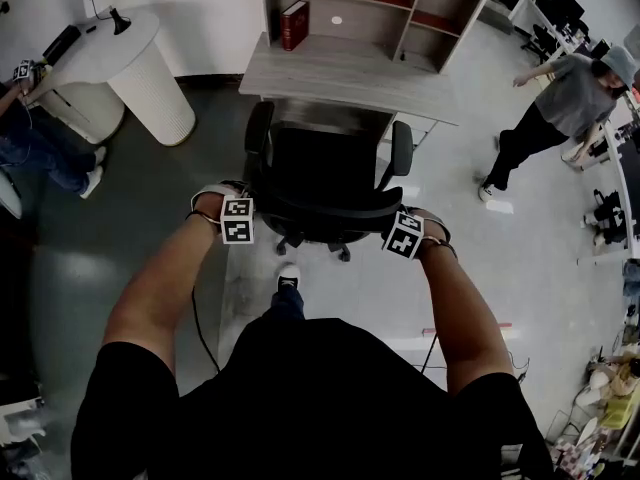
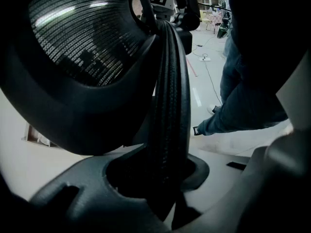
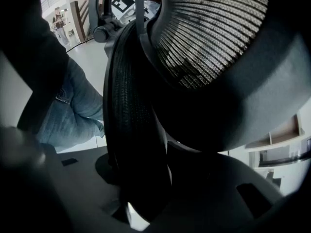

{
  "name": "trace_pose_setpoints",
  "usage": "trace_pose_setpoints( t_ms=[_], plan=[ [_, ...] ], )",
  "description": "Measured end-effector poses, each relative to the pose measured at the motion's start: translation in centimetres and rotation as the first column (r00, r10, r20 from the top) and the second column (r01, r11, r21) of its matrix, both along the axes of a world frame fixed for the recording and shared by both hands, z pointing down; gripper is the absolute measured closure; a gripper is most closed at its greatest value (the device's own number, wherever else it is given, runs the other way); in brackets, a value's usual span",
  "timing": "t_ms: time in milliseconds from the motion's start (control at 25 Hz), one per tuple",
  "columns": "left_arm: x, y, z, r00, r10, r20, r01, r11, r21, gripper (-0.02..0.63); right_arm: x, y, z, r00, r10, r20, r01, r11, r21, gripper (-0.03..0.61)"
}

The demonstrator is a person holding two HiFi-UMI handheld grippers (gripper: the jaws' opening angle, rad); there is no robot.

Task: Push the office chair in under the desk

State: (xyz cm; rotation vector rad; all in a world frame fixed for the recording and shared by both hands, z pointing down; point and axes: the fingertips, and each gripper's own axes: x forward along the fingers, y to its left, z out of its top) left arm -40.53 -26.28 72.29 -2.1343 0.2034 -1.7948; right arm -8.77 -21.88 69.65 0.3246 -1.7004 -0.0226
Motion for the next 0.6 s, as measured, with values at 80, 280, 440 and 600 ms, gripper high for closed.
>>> trace_pose_setpoints(
  t_ms=[80,280,440,600],
  plan=[
    [0.4,-1.0,0.1,1.000,-0.002,-0.002,0.002,1.000,0.000,0.500,0.4,-1.0,0.0,1.000,0.000,-0.004,0.000,1.000,0.005,0.390],
    [0.6,-2.9,0.1,1.000,0.000,-0.007,0.000,1.000,0.003,0.503,0.6,-3.2,-0.1,1.000,0.000,-0.009,0.000,1.000,0.010,0.390],
    [0.8,-3.7,0.2,1.000,0.001,-0.007,-0.001,1.000,0.004,0.503,0.8,-4.0,0.0,1.000,-0.002,-0.006,0.002,1.000,0.009,0.390],
    [1.1,-3.9,0.1,1.000,-0.007,-0.022,0.007,1.000,0.014,0.503,1.0,-4.5,-0.1,1.000,-0.017,-0.007,0.017,1.000,0.009,0.388]
  ],
)
